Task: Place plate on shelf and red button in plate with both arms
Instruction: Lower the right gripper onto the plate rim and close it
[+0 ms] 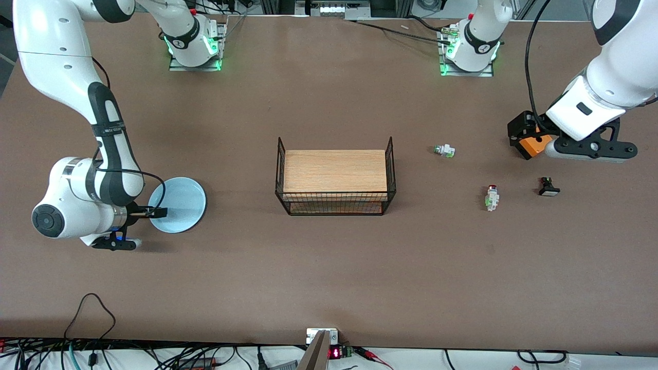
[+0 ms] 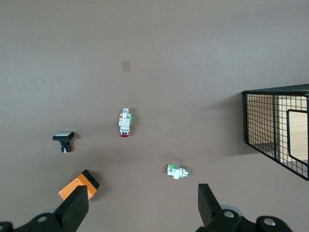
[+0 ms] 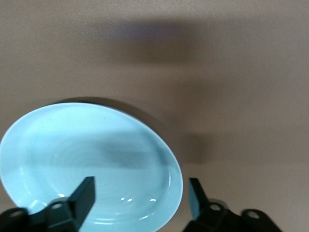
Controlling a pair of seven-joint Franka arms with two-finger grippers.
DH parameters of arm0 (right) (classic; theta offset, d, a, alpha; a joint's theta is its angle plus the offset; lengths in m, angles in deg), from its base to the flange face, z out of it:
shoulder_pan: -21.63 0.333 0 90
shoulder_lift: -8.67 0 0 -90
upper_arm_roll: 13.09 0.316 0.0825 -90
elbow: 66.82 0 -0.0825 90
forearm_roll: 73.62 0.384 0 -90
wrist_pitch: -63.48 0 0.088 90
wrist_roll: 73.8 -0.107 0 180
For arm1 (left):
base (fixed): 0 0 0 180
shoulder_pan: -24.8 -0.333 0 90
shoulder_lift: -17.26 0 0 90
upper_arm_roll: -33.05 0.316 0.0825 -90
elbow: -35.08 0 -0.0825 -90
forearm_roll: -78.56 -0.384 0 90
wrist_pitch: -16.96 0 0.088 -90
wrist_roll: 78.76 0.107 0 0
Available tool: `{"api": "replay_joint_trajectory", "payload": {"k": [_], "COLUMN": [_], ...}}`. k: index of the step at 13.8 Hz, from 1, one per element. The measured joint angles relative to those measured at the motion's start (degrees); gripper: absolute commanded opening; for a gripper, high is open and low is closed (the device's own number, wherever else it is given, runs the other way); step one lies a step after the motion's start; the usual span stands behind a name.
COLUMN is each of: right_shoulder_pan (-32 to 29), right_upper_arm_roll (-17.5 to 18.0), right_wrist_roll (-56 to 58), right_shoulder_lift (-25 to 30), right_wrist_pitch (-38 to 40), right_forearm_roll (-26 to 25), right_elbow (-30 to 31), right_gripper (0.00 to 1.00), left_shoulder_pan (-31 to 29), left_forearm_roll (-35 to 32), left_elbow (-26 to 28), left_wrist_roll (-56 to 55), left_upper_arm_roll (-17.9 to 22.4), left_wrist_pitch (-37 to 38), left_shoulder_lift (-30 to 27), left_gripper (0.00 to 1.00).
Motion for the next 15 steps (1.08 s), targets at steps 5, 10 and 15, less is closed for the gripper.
{"api": "replay_joint_trajectory", "payload": {"k": [5, 10, 15], "right_shoulder_pan": [-0.56, -0.66, -1.41], "right_upper_arm_roll": [-0.19, -0.33, -0.65], "right_wrist_roll": [2.42, 2.58, 2.8], "right_shoulder_lift": [-1.53, -1.79, -1.86], "right_wrist_pitch": [-1.47, -1.71, -0.98], "right_forearm_roll": [-0.01, -0.04, -0.04], "right_elbow": [-0.01, -0.01, 0.0], "right_gripper": [0.56, 0.32, 0.05], "left_shoulder_pan": [0.0, -0.13, -0.33], "left_forearm_roll": [0.0, 0.0, 0.0], "left_elbow": [-0.04, -0.05, -0.05], "left_wrist_roll": [0.0, 0.0, 0.0], "left_upper_arm_roll": [-0.05, 0.19, 0.27], "left_wrist_pitch": [0.08, 0.13, 0.15], "left_shoulder_lift": [0.0, 0.0, 0.0], "left_gripper": [1.0, 1.0, 1.0]}}
